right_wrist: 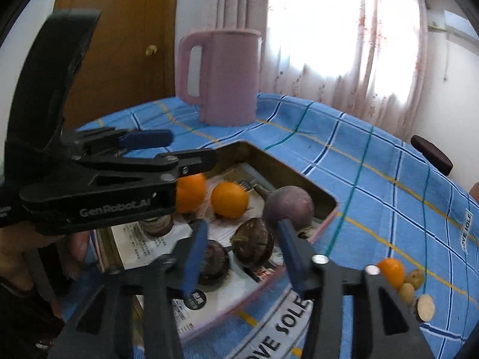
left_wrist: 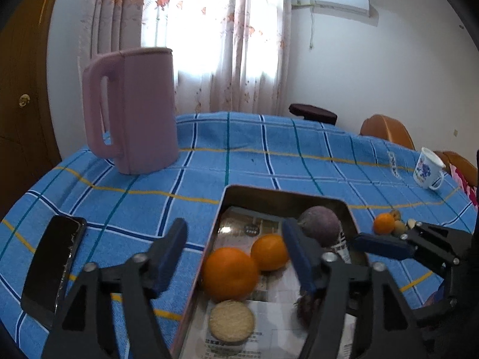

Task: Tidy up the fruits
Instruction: 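Open the left tool to drop the orange in the tin while the right tool releases the brown fruit, then grasp the beige cut slice with the right tool, then grasp the small brown round fruit with the left tool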

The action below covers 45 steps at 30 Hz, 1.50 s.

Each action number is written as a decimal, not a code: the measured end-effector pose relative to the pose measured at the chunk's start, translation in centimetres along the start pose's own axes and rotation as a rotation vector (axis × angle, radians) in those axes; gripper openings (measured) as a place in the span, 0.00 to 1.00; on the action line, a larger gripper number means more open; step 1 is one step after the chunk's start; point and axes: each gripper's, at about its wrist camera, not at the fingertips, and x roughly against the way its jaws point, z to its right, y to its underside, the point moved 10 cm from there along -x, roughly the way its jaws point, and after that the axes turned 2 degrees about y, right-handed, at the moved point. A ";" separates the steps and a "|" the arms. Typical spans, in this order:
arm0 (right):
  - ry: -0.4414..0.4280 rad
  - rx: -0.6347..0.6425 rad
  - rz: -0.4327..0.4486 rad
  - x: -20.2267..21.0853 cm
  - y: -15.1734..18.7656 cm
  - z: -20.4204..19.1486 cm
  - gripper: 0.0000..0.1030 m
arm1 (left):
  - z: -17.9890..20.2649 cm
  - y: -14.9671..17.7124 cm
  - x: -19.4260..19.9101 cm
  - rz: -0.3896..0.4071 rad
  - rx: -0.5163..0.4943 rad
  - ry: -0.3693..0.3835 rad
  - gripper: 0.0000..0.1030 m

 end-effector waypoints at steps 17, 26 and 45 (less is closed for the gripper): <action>0.233 -0.230 -0.104 6.2 7.5 17.3 0.53 | 13.4 -0.3 1.3 0.021 -0.150 0.177 0.90; 0.153 -0.283 -0.165 4.1 8.7 17.6 0.36 | 17.6 1.0 -0.7 -0.033 -0.239 0.190 0.90; 0.264 -0.360 -0.059 8.0 9.2 21.5 0.36 | 23.5 2.9 -4.8 -0.158 -0.314 0.221 0.60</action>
